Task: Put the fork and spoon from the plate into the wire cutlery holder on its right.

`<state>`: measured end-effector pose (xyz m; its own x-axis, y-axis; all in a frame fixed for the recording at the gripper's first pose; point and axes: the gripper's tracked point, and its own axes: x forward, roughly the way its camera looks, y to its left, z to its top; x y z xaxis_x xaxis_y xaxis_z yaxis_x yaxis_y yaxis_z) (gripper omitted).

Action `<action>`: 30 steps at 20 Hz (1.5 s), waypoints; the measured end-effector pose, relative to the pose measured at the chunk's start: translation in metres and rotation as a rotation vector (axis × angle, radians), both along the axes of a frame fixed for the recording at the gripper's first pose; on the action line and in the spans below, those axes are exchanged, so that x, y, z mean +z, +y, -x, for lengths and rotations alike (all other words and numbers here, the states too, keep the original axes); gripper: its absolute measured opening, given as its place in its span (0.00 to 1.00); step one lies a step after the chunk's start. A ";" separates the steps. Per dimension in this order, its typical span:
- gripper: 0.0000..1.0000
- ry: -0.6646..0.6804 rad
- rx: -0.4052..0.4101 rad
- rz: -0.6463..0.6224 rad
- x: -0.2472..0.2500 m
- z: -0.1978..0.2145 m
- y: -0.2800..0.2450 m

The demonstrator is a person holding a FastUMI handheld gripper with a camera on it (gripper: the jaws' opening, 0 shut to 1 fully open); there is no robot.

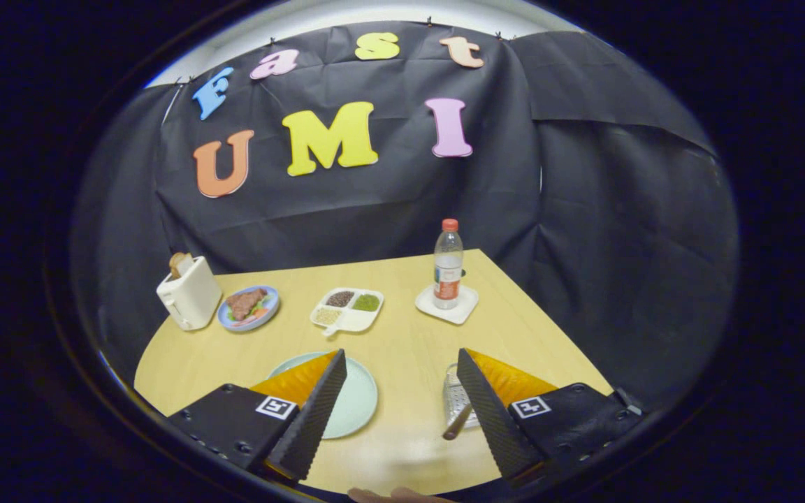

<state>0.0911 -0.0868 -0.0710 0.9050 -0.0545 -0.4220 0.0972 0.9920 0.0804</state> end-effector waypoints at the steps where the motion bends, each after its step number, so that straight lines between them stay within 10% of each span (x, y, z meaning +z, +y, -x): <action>1: 0.95 -0.008 -0.007 0.010 -0.002 -0.002 0.008; 14: 0.96 0.160 0.119 0.034 -0.087 -0.027 0.131; 30: 0.94 0.450 0.148 0.019 -0.192 -0.042 0.154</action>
